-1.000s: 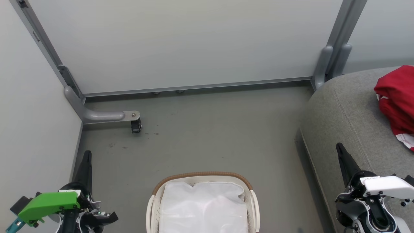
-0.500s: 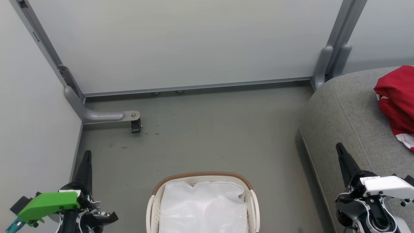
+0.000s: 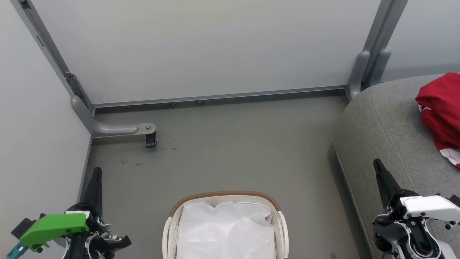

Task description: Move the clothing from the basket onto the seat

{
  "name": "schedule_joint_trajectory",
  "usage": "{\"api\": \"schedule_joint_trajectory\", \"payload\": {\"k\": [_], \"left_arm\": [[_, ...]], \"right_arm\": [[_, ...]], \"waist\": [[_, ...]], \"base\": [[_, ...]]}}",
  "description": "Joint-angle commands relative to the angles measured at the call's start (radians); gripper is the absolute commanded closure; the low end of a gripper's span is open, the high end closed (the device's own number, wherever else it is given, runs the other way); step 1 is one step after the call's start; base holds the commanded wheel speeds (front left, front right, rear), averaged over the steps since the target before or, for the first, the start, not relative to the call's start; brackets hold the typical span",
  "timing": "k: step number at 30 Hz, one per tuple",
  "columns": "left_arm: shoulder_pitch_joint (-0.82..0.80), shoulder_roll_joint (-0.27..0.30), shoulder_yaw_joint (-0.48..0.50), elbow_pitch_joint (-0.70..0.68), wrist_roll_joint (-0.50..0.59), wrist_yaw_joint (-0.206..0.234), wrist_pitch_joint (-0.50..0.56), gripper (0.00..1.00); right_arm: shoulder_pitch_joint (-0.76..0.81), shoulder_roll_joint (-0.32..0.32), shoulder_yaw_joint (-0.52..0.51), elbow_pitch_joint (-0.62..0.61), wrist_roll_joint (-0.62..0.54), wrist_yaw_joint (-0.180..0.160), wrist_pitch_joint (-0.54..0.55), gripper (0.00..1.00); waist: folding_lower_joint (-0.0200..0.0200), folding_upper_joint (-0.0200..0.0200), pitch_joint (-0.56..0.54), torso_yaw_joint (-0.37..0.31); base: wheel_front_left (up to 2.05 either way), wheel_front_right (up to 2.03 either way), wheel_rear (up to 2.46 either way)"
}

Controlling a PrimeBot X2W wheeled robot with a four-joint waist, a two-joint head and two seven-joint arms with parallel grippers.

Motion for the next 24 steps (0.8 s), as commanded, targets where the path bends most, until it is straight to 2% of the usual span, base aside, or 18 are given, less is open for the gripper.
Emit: {"api": "schedule_joint_trajectory", "payload": {"k": [1,24], "left_arm": [[-0.01,0.007,0.002,-0.002,-0.003,-0.004,0.004,1.0],[-0.01,0.007,0.002,-0.002,-0.003,-0.004,0.004,1.0]], "right_arm": [[0.011,-0.006,-0.002,-0.003,0.004,0.0,0.003,1.0],[0.011,-0.006,-0.002,-0.003,0.004,0.0,0.003,1.0]], "waist": [[0.0,-0.0001,0.0,0.0],[0.0,-0.0001,0.0,0.0]], "base": [[0.0,0.0,0.0],[0.0,0.0,0.0]]}}
